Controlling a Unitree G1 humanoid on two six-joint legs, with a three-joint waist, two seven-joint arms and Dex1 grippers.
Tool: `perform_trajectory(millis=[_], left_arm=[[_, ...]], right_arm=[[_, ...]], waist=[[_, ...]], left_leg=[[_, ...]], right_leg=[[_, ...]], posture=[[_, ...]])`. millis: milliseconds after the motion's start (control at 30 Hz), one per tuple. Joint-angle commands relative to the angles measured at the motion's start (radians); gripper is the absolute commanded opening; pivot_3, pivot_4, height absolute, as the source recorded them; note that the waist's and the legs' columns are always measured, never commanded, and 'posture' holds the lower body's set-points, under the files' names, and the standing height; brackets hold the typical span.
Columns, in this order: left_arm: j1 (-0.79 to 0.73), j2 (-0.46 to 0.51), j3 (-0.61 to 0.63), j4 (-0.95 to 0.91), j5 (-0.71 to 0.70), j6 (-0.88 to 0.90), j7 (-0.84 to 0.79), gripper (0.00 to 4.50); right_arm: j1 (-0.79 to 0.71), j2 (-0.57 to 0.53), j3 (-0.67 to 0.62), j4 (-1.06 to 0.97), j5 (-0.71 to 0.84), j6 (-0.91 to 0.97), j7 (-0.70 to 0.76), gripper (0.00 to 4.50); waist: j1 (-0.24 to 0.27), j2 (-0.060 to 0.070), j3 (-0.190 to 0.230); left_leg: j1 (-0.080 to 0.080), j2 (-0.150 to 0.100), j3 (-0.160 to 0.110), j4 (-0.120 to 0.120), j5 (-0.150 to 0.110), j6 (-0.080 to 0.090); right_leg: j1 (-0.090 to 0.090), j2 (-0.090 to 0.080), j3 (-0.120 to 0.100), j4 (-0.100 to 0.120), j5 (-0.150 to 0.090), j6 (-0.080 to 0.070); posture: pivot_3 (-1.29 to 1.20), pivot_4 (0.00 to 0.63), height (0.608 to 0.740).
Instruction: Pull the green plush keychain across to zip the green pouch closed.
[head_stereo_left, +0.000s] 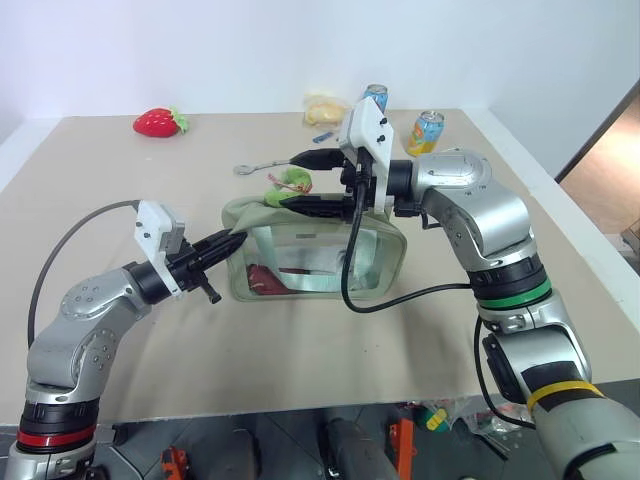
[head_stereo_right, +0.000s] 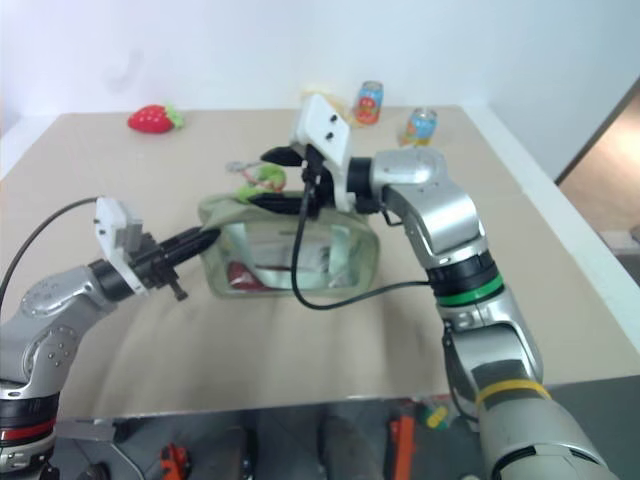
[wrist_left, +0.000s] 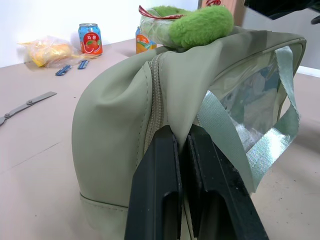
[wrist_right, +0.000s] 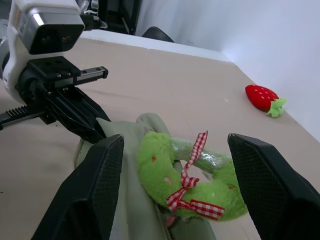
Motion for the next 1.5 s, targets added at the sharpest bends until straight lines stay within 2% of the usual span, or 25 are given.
perform_trajectory(millis=[33, 133, 167, 300, 400, 600, 833, 867, 1000, 1267, 1300, 1333, 1467, 1500], left_arm=[[0.023, 0.002, -0.027, 0.006, 0.018, 0.01, 0.006, 0.0], [0.02, -0.001, -0.032, 0.006, 0.02, 0.008, 0.012, 0.0], [0.017, -0.003, -0.034, 0.008, 0.019, 0.006, 0.014, 0.0], [0.012, -0.006, -0.042, 0.012, 0.019, 0.002, 0.021, 0.0], [0.007, -0.012, -0.05, 0.011, 0.018, 0.0, 0.027, 0.0], [0.005, -0.016, -0.051, 0.011, 0.022, 0.0, 0.027, 0.0], [0.008, -0.015, -0.06, 0.013, 0.03, 0.0, 0.024, 0.0], [0.008, -0.015, -0.061, 0.014, 0.03, 0.0, 0.024, 0.0], [0.009, -0.012, -0.065, 0.017, 0.033, 0.0, 0.019, 0.0], [0.006, -0.01, -0.067, 0.023, 0.04, 0.001, 0.018, 0.0], [0.006, -0.01, -0.067, 0.022, 0.041, 0.001, 0.018, 0.0], [0.006, -0.011, -0.067, 0.022, 0.04, 0.002, 0.019, 0.0], [0.002, -0.014, -0.064, 0.025, 0.04, 0.003, 0.026, 0.0], [0.0, -0.015, -0.062, 0.027, 0.039, 0.003, 0.028, 0.0]], right_arm=[[-0.022, 0.017, -0.004, -0.011, -0.008, 0.004, 0.006, 3.42], [-0.008, 0.024, 0.014, -0.005, -0.032, 0.001, 0.014, 3.42], [-0.002, 0.027, 0.019, -0.001, -0.041, 0.002, 0.012, 2.89], [0.008, 0.031, 0.036, 0.006, -0.067, -0.005, 0.018, 2.89], [0.009, 0.04, 0.038, 0.014, -0.07, 0.022, 0.018, 2.19], [0.005, 0.052, -0.008, 0.024, -0.034, 0.078, 0.022, 0.02], [-0.008, 0.05, -0.051, 0.007, 0.029, 0.156, 0.033, 0.02], [-0.007, 0.05, -0.053, 0.003, 0.03, 0.152, 0.032, 0.72], [-0.001, 0.056, -0.058, -0.007, 0.014, 0.11, 0.008, 2.04], [0.0, 0.064, -0.057, 0.0, 0.025, 0.131, -0.002, 2.04], [-0.001, 0.065, -0.055, 0.002, 0.024, 0.133, -0.003, 1.63], [-0.001, 0.064, -0.054, 0.003, 0.023, 0.135, -0.002, 1.47], [-0.005, 0.062, -0.056, 0.01, 0.023, 0.139, 0.002, 0.14], [-0.005, 0.061, -0.058, 0.01, 0.025, 0.141, 0.003, 0.02]], waist=[[0.0, 0.0, 0.0], [-0.001, 0.0, 0.0], [-0.001, 0.0, 0.0], [-0.001, 0.0, 0.0], [-0.001, 0.0, 0.0], [-0.001, 0.0, 0.0], [0.0, 0.0, 0.0], [0.0, 0.0, 0.0], [0.0, 0.0, 0.0], [0.0, 0.0, 0.0], [0.0, 0.0, 0.0], [0.0, 0.0, 0.0], [0.0, 0.0, 0.0], [0.0, 0.0, 0.0]], left_leg=[[0.0, 0.0, 0.0, 0.0, 0.0, 0.0], [0.001, 0.0, -0.001, 0.0, 0.0, 0.0], [0.001, 0.0, -0.001, 0.0, 0.0, 0.0], [0.002, 0.0, -0.001, 0.001, 0.0, 0.0], [0.001, 0.0, -0.001, 0.001, 0.0, 0.0], [0.001, 0.0, -0.001, 0.001, 0.0, 0.0], [0.001, 0.0, -0.001, 0.001, 0.0, 0.0], [0.001, 0.0, -0.001, 0.001, 0.0, 0.0], [0.001, 0.0, -0.001, 0.001, 0.0, 0.0], [0.001, 0.0, -0.001, 0.001, 0.0, 0.0], [0.001, 0.0, -0.001, 0.001, 0.0, 0.0], [0.001, 0.0, -0.001, 0.001, 0.0, 0.0], [0.001, 0.0, -0.001, 0.001, 0.0, 0.0], [0.001, 0.0, -0.001, 0.001, 0.0, 0.0]], right_leg=[[0.0, 0.0, 0.0, 0.0, 0.0, 0.0], [0.0, 0.0, -0.001, 0.001, 0.0, 0.0], [0.0, 0.0, -0.001, 0.001, 0.0, -0.001], [0.001, 0.0, -0.001, 0.001, -0.001, -0.003], [0.001, 0.0, 0.0, 0.0, -0.001, -0.002], [0.001, 0.0, -0.001, 0.0, 0.0, -0.001], [0.001, 0.0, -0.001, 0.0, 0.0, -0.001], [0.001, 0.0, -0.001, 0.0, 0.0, -0.001], [0.001, 0.0, -0.001, 0.0, 0.0, -0.001], [0.001, 0.0, -0.001, 0.0, 0.0, -0.001], [0.001, 0.0, -0.001, 0.0, 0.0, -0.001], [0.001, 0.0, -0.001, 0.0, 0.0, -0.001], [0.001, 0.0, -0.001, 0.0, 0.0, -0.001], [0.001, 0.0, -0.001, 0.0, 0.0, -0.001]], posture=[[0.0, 0.15, 0.74], [0.0, 0.15, 0.74], [0.0, 0.15, 0.74], [0.0, 0.15, 0.74], [0.0, 0.15, 0.74], [0.0, 0.15, 0.74], [0.0, 0.15, 0.74], [0.0, 0.15, 0.74], [0.0, 0.15, 0.74], [0.0, 0.15, 0.74], [0.0, 0.15, 0.74], [0.0, 0.15, 0.74], [0.0, 0.15, 0.74], [0.0, 0.15, 0.74]])
